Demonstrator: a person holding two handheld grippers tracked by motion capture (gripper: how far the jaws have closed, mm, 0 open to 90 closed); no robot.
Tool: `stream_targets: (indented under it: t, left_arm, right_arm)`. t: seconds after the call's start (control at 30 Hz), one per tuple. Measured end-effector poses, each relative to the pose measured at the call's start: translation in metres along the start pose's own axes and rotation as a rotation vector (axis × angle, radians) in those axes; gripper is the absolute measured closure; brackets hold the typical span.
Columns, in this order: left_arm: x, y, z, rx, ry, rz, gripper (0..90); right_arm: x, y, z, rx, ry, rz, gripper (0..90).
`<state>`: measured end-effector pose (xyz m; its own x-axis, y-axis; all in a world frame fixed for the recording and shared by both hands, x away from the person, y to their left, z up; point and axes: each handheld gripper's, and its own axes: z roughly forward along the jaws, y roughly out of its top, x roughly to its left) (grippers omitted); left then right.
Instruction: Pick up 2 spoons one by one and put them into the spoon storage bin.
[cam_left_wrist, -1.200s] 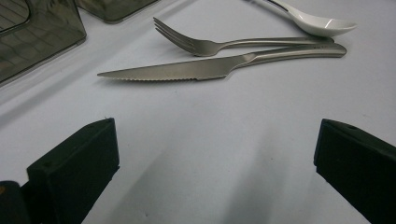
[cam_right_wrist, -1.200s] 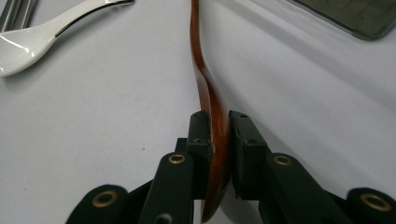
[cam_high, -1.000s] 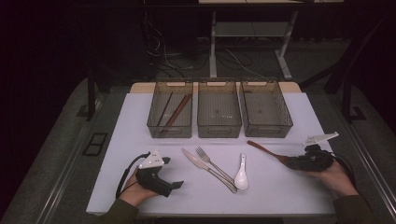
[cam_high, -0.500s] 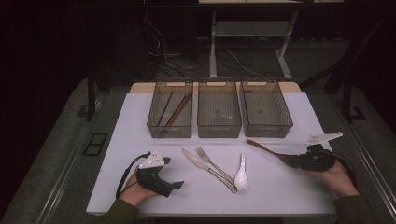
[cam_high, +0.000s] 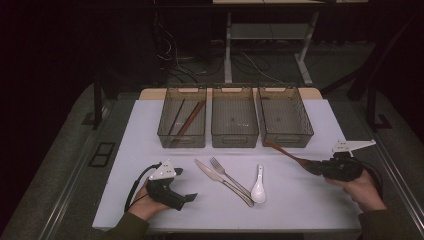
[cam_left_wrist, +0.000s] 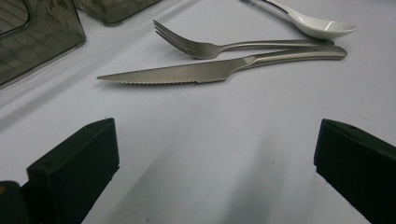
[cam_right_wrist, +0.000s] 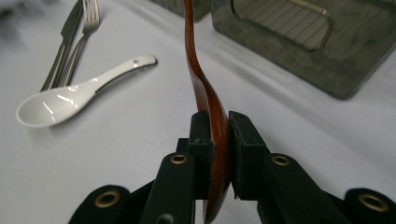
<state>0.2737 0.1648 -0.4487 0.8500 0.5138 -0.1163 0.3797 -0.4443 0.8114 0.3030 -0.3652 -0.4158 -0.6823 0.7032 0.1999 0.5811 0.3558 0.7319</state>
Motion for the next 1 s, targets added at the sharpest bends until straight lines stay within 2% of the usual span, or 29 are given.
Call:
stream_targets:
  t: [0.27,1.0]
  left_arm:
    - [0.0,0.0,0.001,0.001,-0.002,0.0,0.0]
    - [-0.002,0.0,0.001,0.002,-0.006,0.002,0.0]
  right_arm:
    - [0.005,0.014,-0.001,-0.038,0.002,-0.01,79.8]
    - [0.015,0.053,0.01,-0.063,-0.003,-0.023,79.8]
